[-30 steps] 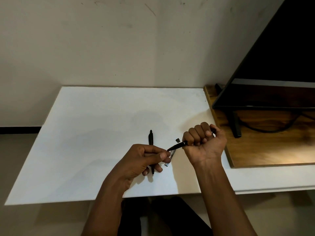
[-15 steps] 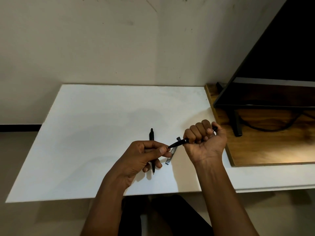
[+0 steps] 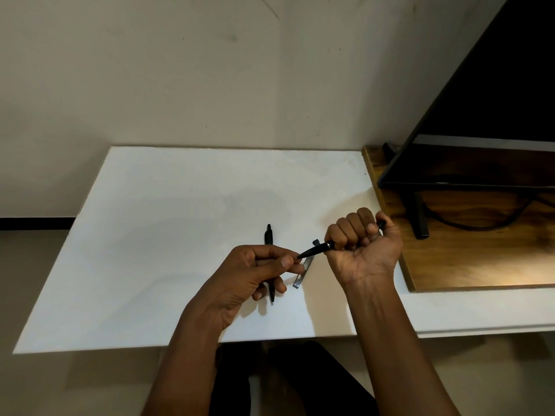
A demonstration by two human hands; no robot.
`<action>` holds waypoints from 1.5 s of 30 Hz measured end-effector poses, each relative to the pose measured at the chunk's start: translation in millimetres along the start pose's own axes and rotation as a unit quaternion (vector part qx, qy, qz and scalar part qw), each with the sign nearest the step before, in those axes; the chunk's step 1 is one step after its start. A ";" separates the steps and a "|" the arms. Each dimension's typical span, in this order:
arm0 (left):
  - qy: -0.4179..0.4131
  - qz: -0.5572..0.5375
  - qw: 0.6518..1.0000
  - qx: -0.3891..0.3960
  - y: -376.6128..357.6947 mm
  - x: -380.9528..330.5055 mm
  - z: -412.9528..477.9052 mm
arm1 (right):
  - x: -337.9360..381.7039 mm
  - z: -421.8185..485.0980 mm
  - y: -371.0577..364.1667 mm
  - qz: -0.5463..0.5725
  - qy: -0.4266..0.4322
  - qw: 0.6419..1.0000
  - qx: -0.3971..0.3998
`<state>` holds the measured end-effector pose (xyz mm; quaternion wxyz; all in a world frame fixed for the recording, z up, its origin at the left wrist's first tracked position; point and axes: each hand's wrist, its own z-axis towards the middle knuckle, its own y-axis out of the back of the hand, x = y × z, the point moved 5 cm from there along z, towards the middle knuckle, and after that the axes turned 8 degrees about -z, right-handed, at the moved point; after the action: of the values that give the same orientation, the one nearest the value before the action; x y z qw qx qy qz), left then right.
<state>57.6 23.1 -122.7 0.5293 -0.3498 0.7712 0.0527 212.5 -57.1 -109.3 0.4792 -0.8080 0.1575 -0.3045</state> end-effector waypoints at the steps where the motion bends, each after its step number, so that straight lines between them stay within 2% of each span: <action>1: 0.000 -0.002 1.000 0.000 0.1 0.1 0.0 | 0.2 -0.2 -0.7 -0.004 0.003 1.000 0.003; 31: -0.005 0.004 1.000 0.004 -0.3 -1.4 -2.0 | 0.3 -1.4 -0.7 0.000 -0.002 1.000 0.008; 45: 0.009 0.037 0.999 -0.006 1.6 2.4 0.1 | 5.3 -3.6 -11.6 -0.088 0.034 0.995 0.045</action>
<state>56.2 23.2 -125.3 0.5177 -0.3246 0.7881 0.0743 213.8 -56.8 -96.2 0.4805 -0.7858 0.0879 -0.3795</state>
